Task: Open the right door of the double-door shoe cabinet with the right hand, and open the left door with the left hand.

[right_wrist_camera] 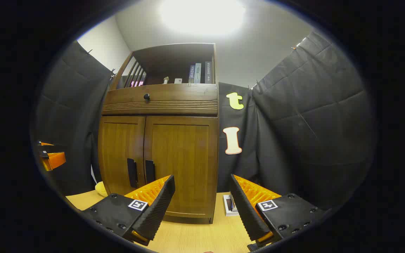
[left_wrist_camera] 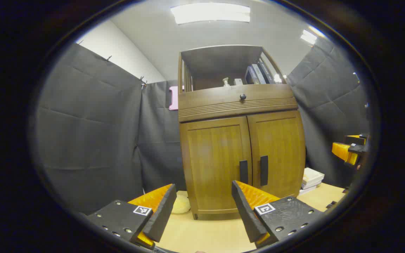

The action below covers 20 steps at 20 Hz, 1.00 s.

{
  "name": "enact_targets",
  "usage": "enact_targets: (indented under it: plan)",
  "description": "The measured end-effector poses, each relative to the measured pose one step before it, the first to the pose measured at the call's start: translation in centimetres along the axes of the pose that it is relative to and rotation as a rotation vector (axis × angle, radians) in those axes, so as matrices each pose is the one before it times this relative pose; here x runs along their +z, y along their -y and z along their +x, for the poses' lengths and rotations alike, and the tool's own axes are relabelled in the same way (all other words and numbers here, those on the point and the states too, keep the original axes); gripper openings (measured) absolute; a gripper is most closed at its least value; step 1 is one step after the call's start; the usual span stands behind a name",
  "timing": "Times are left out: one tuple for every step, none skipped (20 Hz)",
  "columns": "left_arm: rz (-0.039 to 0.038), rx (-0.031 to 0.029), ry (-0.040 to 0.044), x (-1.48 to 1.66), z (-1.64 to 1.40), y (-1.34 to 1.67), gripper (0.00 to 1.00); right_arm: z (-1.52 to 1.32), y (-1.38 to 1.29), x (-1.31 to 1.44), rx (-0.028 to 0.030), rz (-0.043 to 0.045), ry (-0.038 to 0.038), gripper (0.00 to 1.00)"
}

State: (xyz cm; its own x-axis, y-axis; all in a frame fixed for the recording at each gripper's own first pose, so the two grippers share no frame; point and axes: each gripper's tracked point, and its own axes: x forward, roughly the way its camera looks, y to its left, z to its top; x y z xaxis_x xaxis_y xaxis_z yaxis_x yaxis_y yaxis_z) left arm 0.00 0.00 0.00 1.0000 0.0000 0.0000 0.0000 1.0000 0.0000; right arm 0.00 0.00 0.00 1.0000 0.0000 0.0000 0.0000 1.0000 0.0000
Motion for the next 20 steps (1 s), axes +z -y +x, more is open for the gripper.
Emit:
enact_targets:
  plan:
    - [-0.00066,-0.00005,0.00124,0.140,-0.054,-0.013,0.92,-0.073,-0.048,0.052,0.00032,0.00249,0.00069,0.98]
    - [-0.00180,-0.00008,0.00031,0.018,-0.097,-0.075,0.92,-0.049,-0.005,-0.058,-0.00089,0.00149,-0.00070,0.98]
    - [-0.00219,0.00042,0.00153,0.112,-0.006,0.024,0.92,0.015,-0.007,-0.040,-0.00091,0.00074,-0.00022,0.98]
    - [-0.00075,0.00088,0.00150,0.104,-0.201,-0.034,0.92,-0.024,0.033,-0.042,-0.00056,0.00100,-0.00056,0.96]
    - [0.00133,0.00070,0.00173,0.121,-0.035,-0.077,0.92,-0.006,-0.064,-0.015,0.00065,0.00198,-0.00016,0.97]
    - [0.00341,0.00084,0.00181,0.062,-0.055,-0.037,0.92,0.047,-0.038,-0.045,0.00060,0.00189,-0.00037,0.97]
    - [0.00431,0.00095,0.00330,0.238,-0.115,-0.061,0.92,-0.032,-0.086,-0.037,0.00041,0.00204,-0.00186,0.97]
    - [0.00154,0.00065,0.00352,0.006,-0.140,-0.095,0.92,-0.003,-0.043,-0.096,0.00069,0.00172,-0.00125,0.97]
    - [0.00019,-0.00042,0.00125,0.107,-0.079,-0.067,0.92,0.002,-0.090,-0.052,0.00064,0.00247,0.00007,0.98]
    - [-0.00083,0.00125,0.00076,-0.041,-0.183,-0.044,0.92,0.027,-0.129,-0.041,0.00212,0.00116,-0.00115,0.97]
    - [-0.00125,0.00157,0.00115,0.146,0.018,-0.114,0.92,0.040,-0.197,-0.062,0.00378,0.00004,-0.00181,0.97]
    - [-0.00035,0.00218,0.00191,0.107,-0.158,-0.171,0.92,0.045,-0.170,0.024,0.00262,-0.00126,-0.00036,0.97]
    - [0.00041,0.00358,0.00360,0.202,-0.078,-0.180,0.92,-0.003,-0.159,0.010,0.00364,-0.00071,0.00030,0.97]
    - [0.00116,0.00327,0.00384,0.038,-0.201,-0.219,0.92,0.046,-0.233,0.070,0.00508,-0.00009,0.00104,0.97]
    - [0.00202,0.00337,0.00415,0.213,-0.077,-0.190,0.92,0.092,-0.273,0.075,0.00411,-0.00090,0.00081,0.97]
    - [0.00247,0.00349,0.00405,0.106,-0.174,-0.223,0.92,0.175,-0.360,0.015,0.00568,-0.00246,-0.00063,0.98]
    - [0.00204,0.00494,0.00412,0.159,-0.228,-0.269,0.92,0.184,-0.281,-0.050,0.00673,-0.00264,-0.00008,0.98]
    - [0.00091,0.00529,0.00286,0.105,-0.250,-0.210,0.92,0.210,-0.352,-0.018,0.00668,-0.00209,0.00060,0.98]
    - [0.00050,0.00472,0.00115,0.088,-0.302,-0.246,0.92,0.232,-0.339,0.023,0.00731,-0.00123,0.00089,0.98]
    - [0.00094,0.00564,0.00089,0.011,-0.188,-0.272,0.92,0.327,-0.464,0.015,0.00851,-0.00104,0.00081,0.98]
